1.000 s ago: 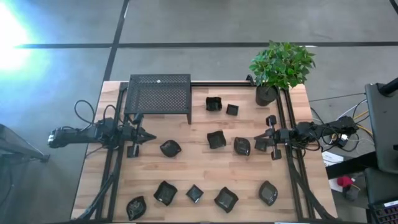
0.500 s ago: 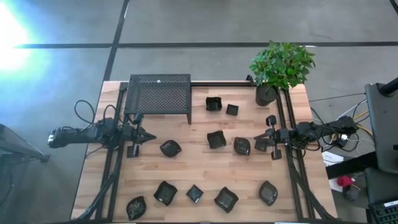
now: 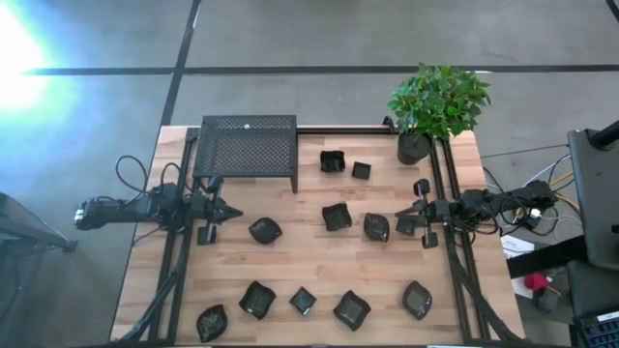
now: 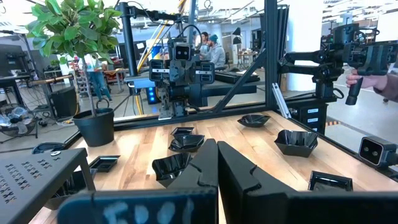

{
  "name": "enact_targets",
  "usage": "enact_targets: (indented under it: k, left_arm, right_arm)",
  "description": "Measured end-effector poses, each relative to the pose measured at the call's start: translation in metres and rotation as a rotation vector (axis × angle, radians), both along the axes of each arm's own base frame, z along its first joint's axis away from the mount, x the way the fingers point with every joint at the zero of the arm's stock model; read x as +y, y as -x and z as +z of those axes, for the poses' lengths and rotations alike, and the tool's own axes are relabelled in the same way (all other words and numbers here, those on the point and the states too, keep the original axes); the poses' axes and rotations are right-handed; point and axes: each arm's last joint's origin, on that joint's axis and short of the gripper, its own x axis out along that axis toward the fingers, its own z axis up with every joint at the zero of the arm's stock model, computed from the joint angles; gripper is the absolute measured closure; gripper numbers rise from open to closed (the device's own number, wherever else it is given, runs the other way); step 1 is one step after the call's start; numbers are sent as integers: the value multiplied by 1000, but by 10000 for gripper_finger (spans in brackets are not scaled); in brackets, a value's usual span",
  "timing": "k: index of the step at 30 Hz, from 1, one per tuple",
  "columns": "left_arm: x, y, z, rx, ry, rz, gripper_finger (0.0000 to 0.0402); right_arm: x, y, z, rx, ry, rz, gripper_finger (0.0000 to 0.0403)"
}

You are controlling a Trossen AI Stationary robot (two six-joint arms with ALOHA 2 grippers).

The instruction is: Pick & Place Mini shaped plates

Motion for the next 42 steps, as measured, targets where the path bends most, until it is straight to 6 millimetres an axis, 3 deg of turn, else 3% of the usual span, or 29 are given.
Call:
enact_targets:
  k: [20,31,42]
  left_arm:
    - [3,-3,-1,15,15,98,402]
    - [5,-12,8,200,18,156,402]
    - [5,-24,32,409,84,168,402]
  right_arm:
    - [0,0,0,0,0,0,394]
    - [0,0,0,0,0,0,394]
    - [0,0,0,1,1,0,394]
